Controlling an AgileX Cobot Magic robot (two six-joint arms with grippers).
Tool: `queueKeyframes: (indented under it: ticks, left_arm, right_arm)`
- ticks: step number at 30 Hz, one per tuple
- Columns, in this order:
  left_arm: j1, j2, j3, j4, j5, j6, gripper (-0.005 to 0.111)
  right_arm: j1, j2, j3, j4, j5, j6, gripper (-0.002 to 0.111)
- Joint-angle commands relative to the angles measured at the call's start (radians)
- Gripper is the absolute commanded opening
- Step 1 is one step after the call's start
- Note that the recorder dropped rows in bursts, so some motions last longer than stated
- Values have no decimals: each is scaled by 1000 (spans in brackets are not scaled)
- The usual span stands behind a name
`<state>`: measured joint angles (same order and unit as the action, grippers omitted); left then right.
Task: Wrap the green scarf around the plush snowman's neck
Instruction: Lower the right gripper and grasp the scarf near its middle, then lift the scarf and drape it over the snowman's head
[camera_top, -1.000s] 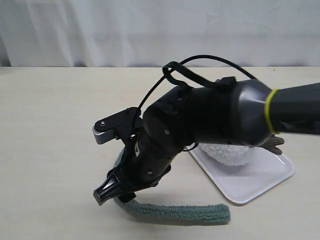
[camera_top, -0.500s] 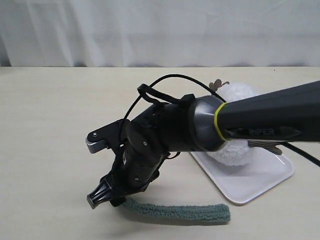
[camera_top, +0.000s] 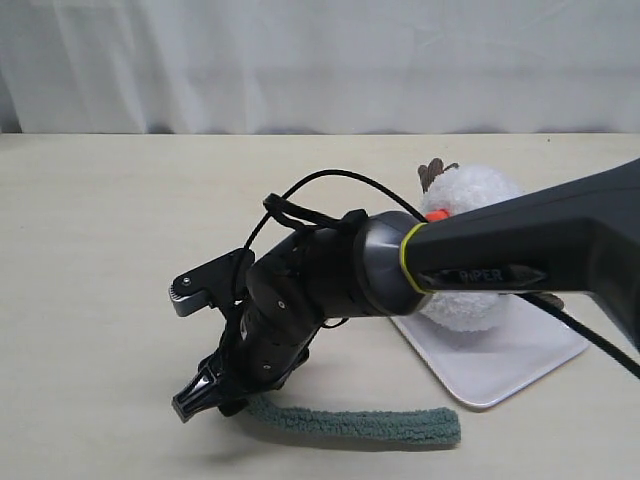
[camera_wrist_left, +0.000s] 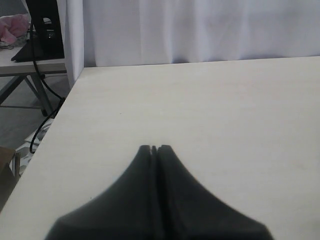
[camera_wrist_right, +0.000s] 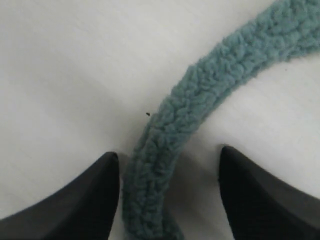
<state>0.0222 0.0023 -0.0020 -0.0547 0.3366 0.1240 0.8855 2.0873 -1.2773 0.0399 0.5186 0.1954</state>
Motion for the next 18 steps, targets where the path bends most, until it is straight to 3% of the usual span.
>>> queueKeyframes:
  ticks: [1, 8, 18]
  left_arm:
    - [0, -2, 2, 1, -14, 0, 0]
    - [0, -2, 2, 1, -14, 0, 0]
    - [0, -2, 2, 1, -14, 0, 0]
  right_arm:
    - [1, 17, 3, -7, 2, -4, 42]
    - [1, 7, 3, -7, 31, -75, 5]
    - [1, -169, -41, -40, 167, -87, 4]
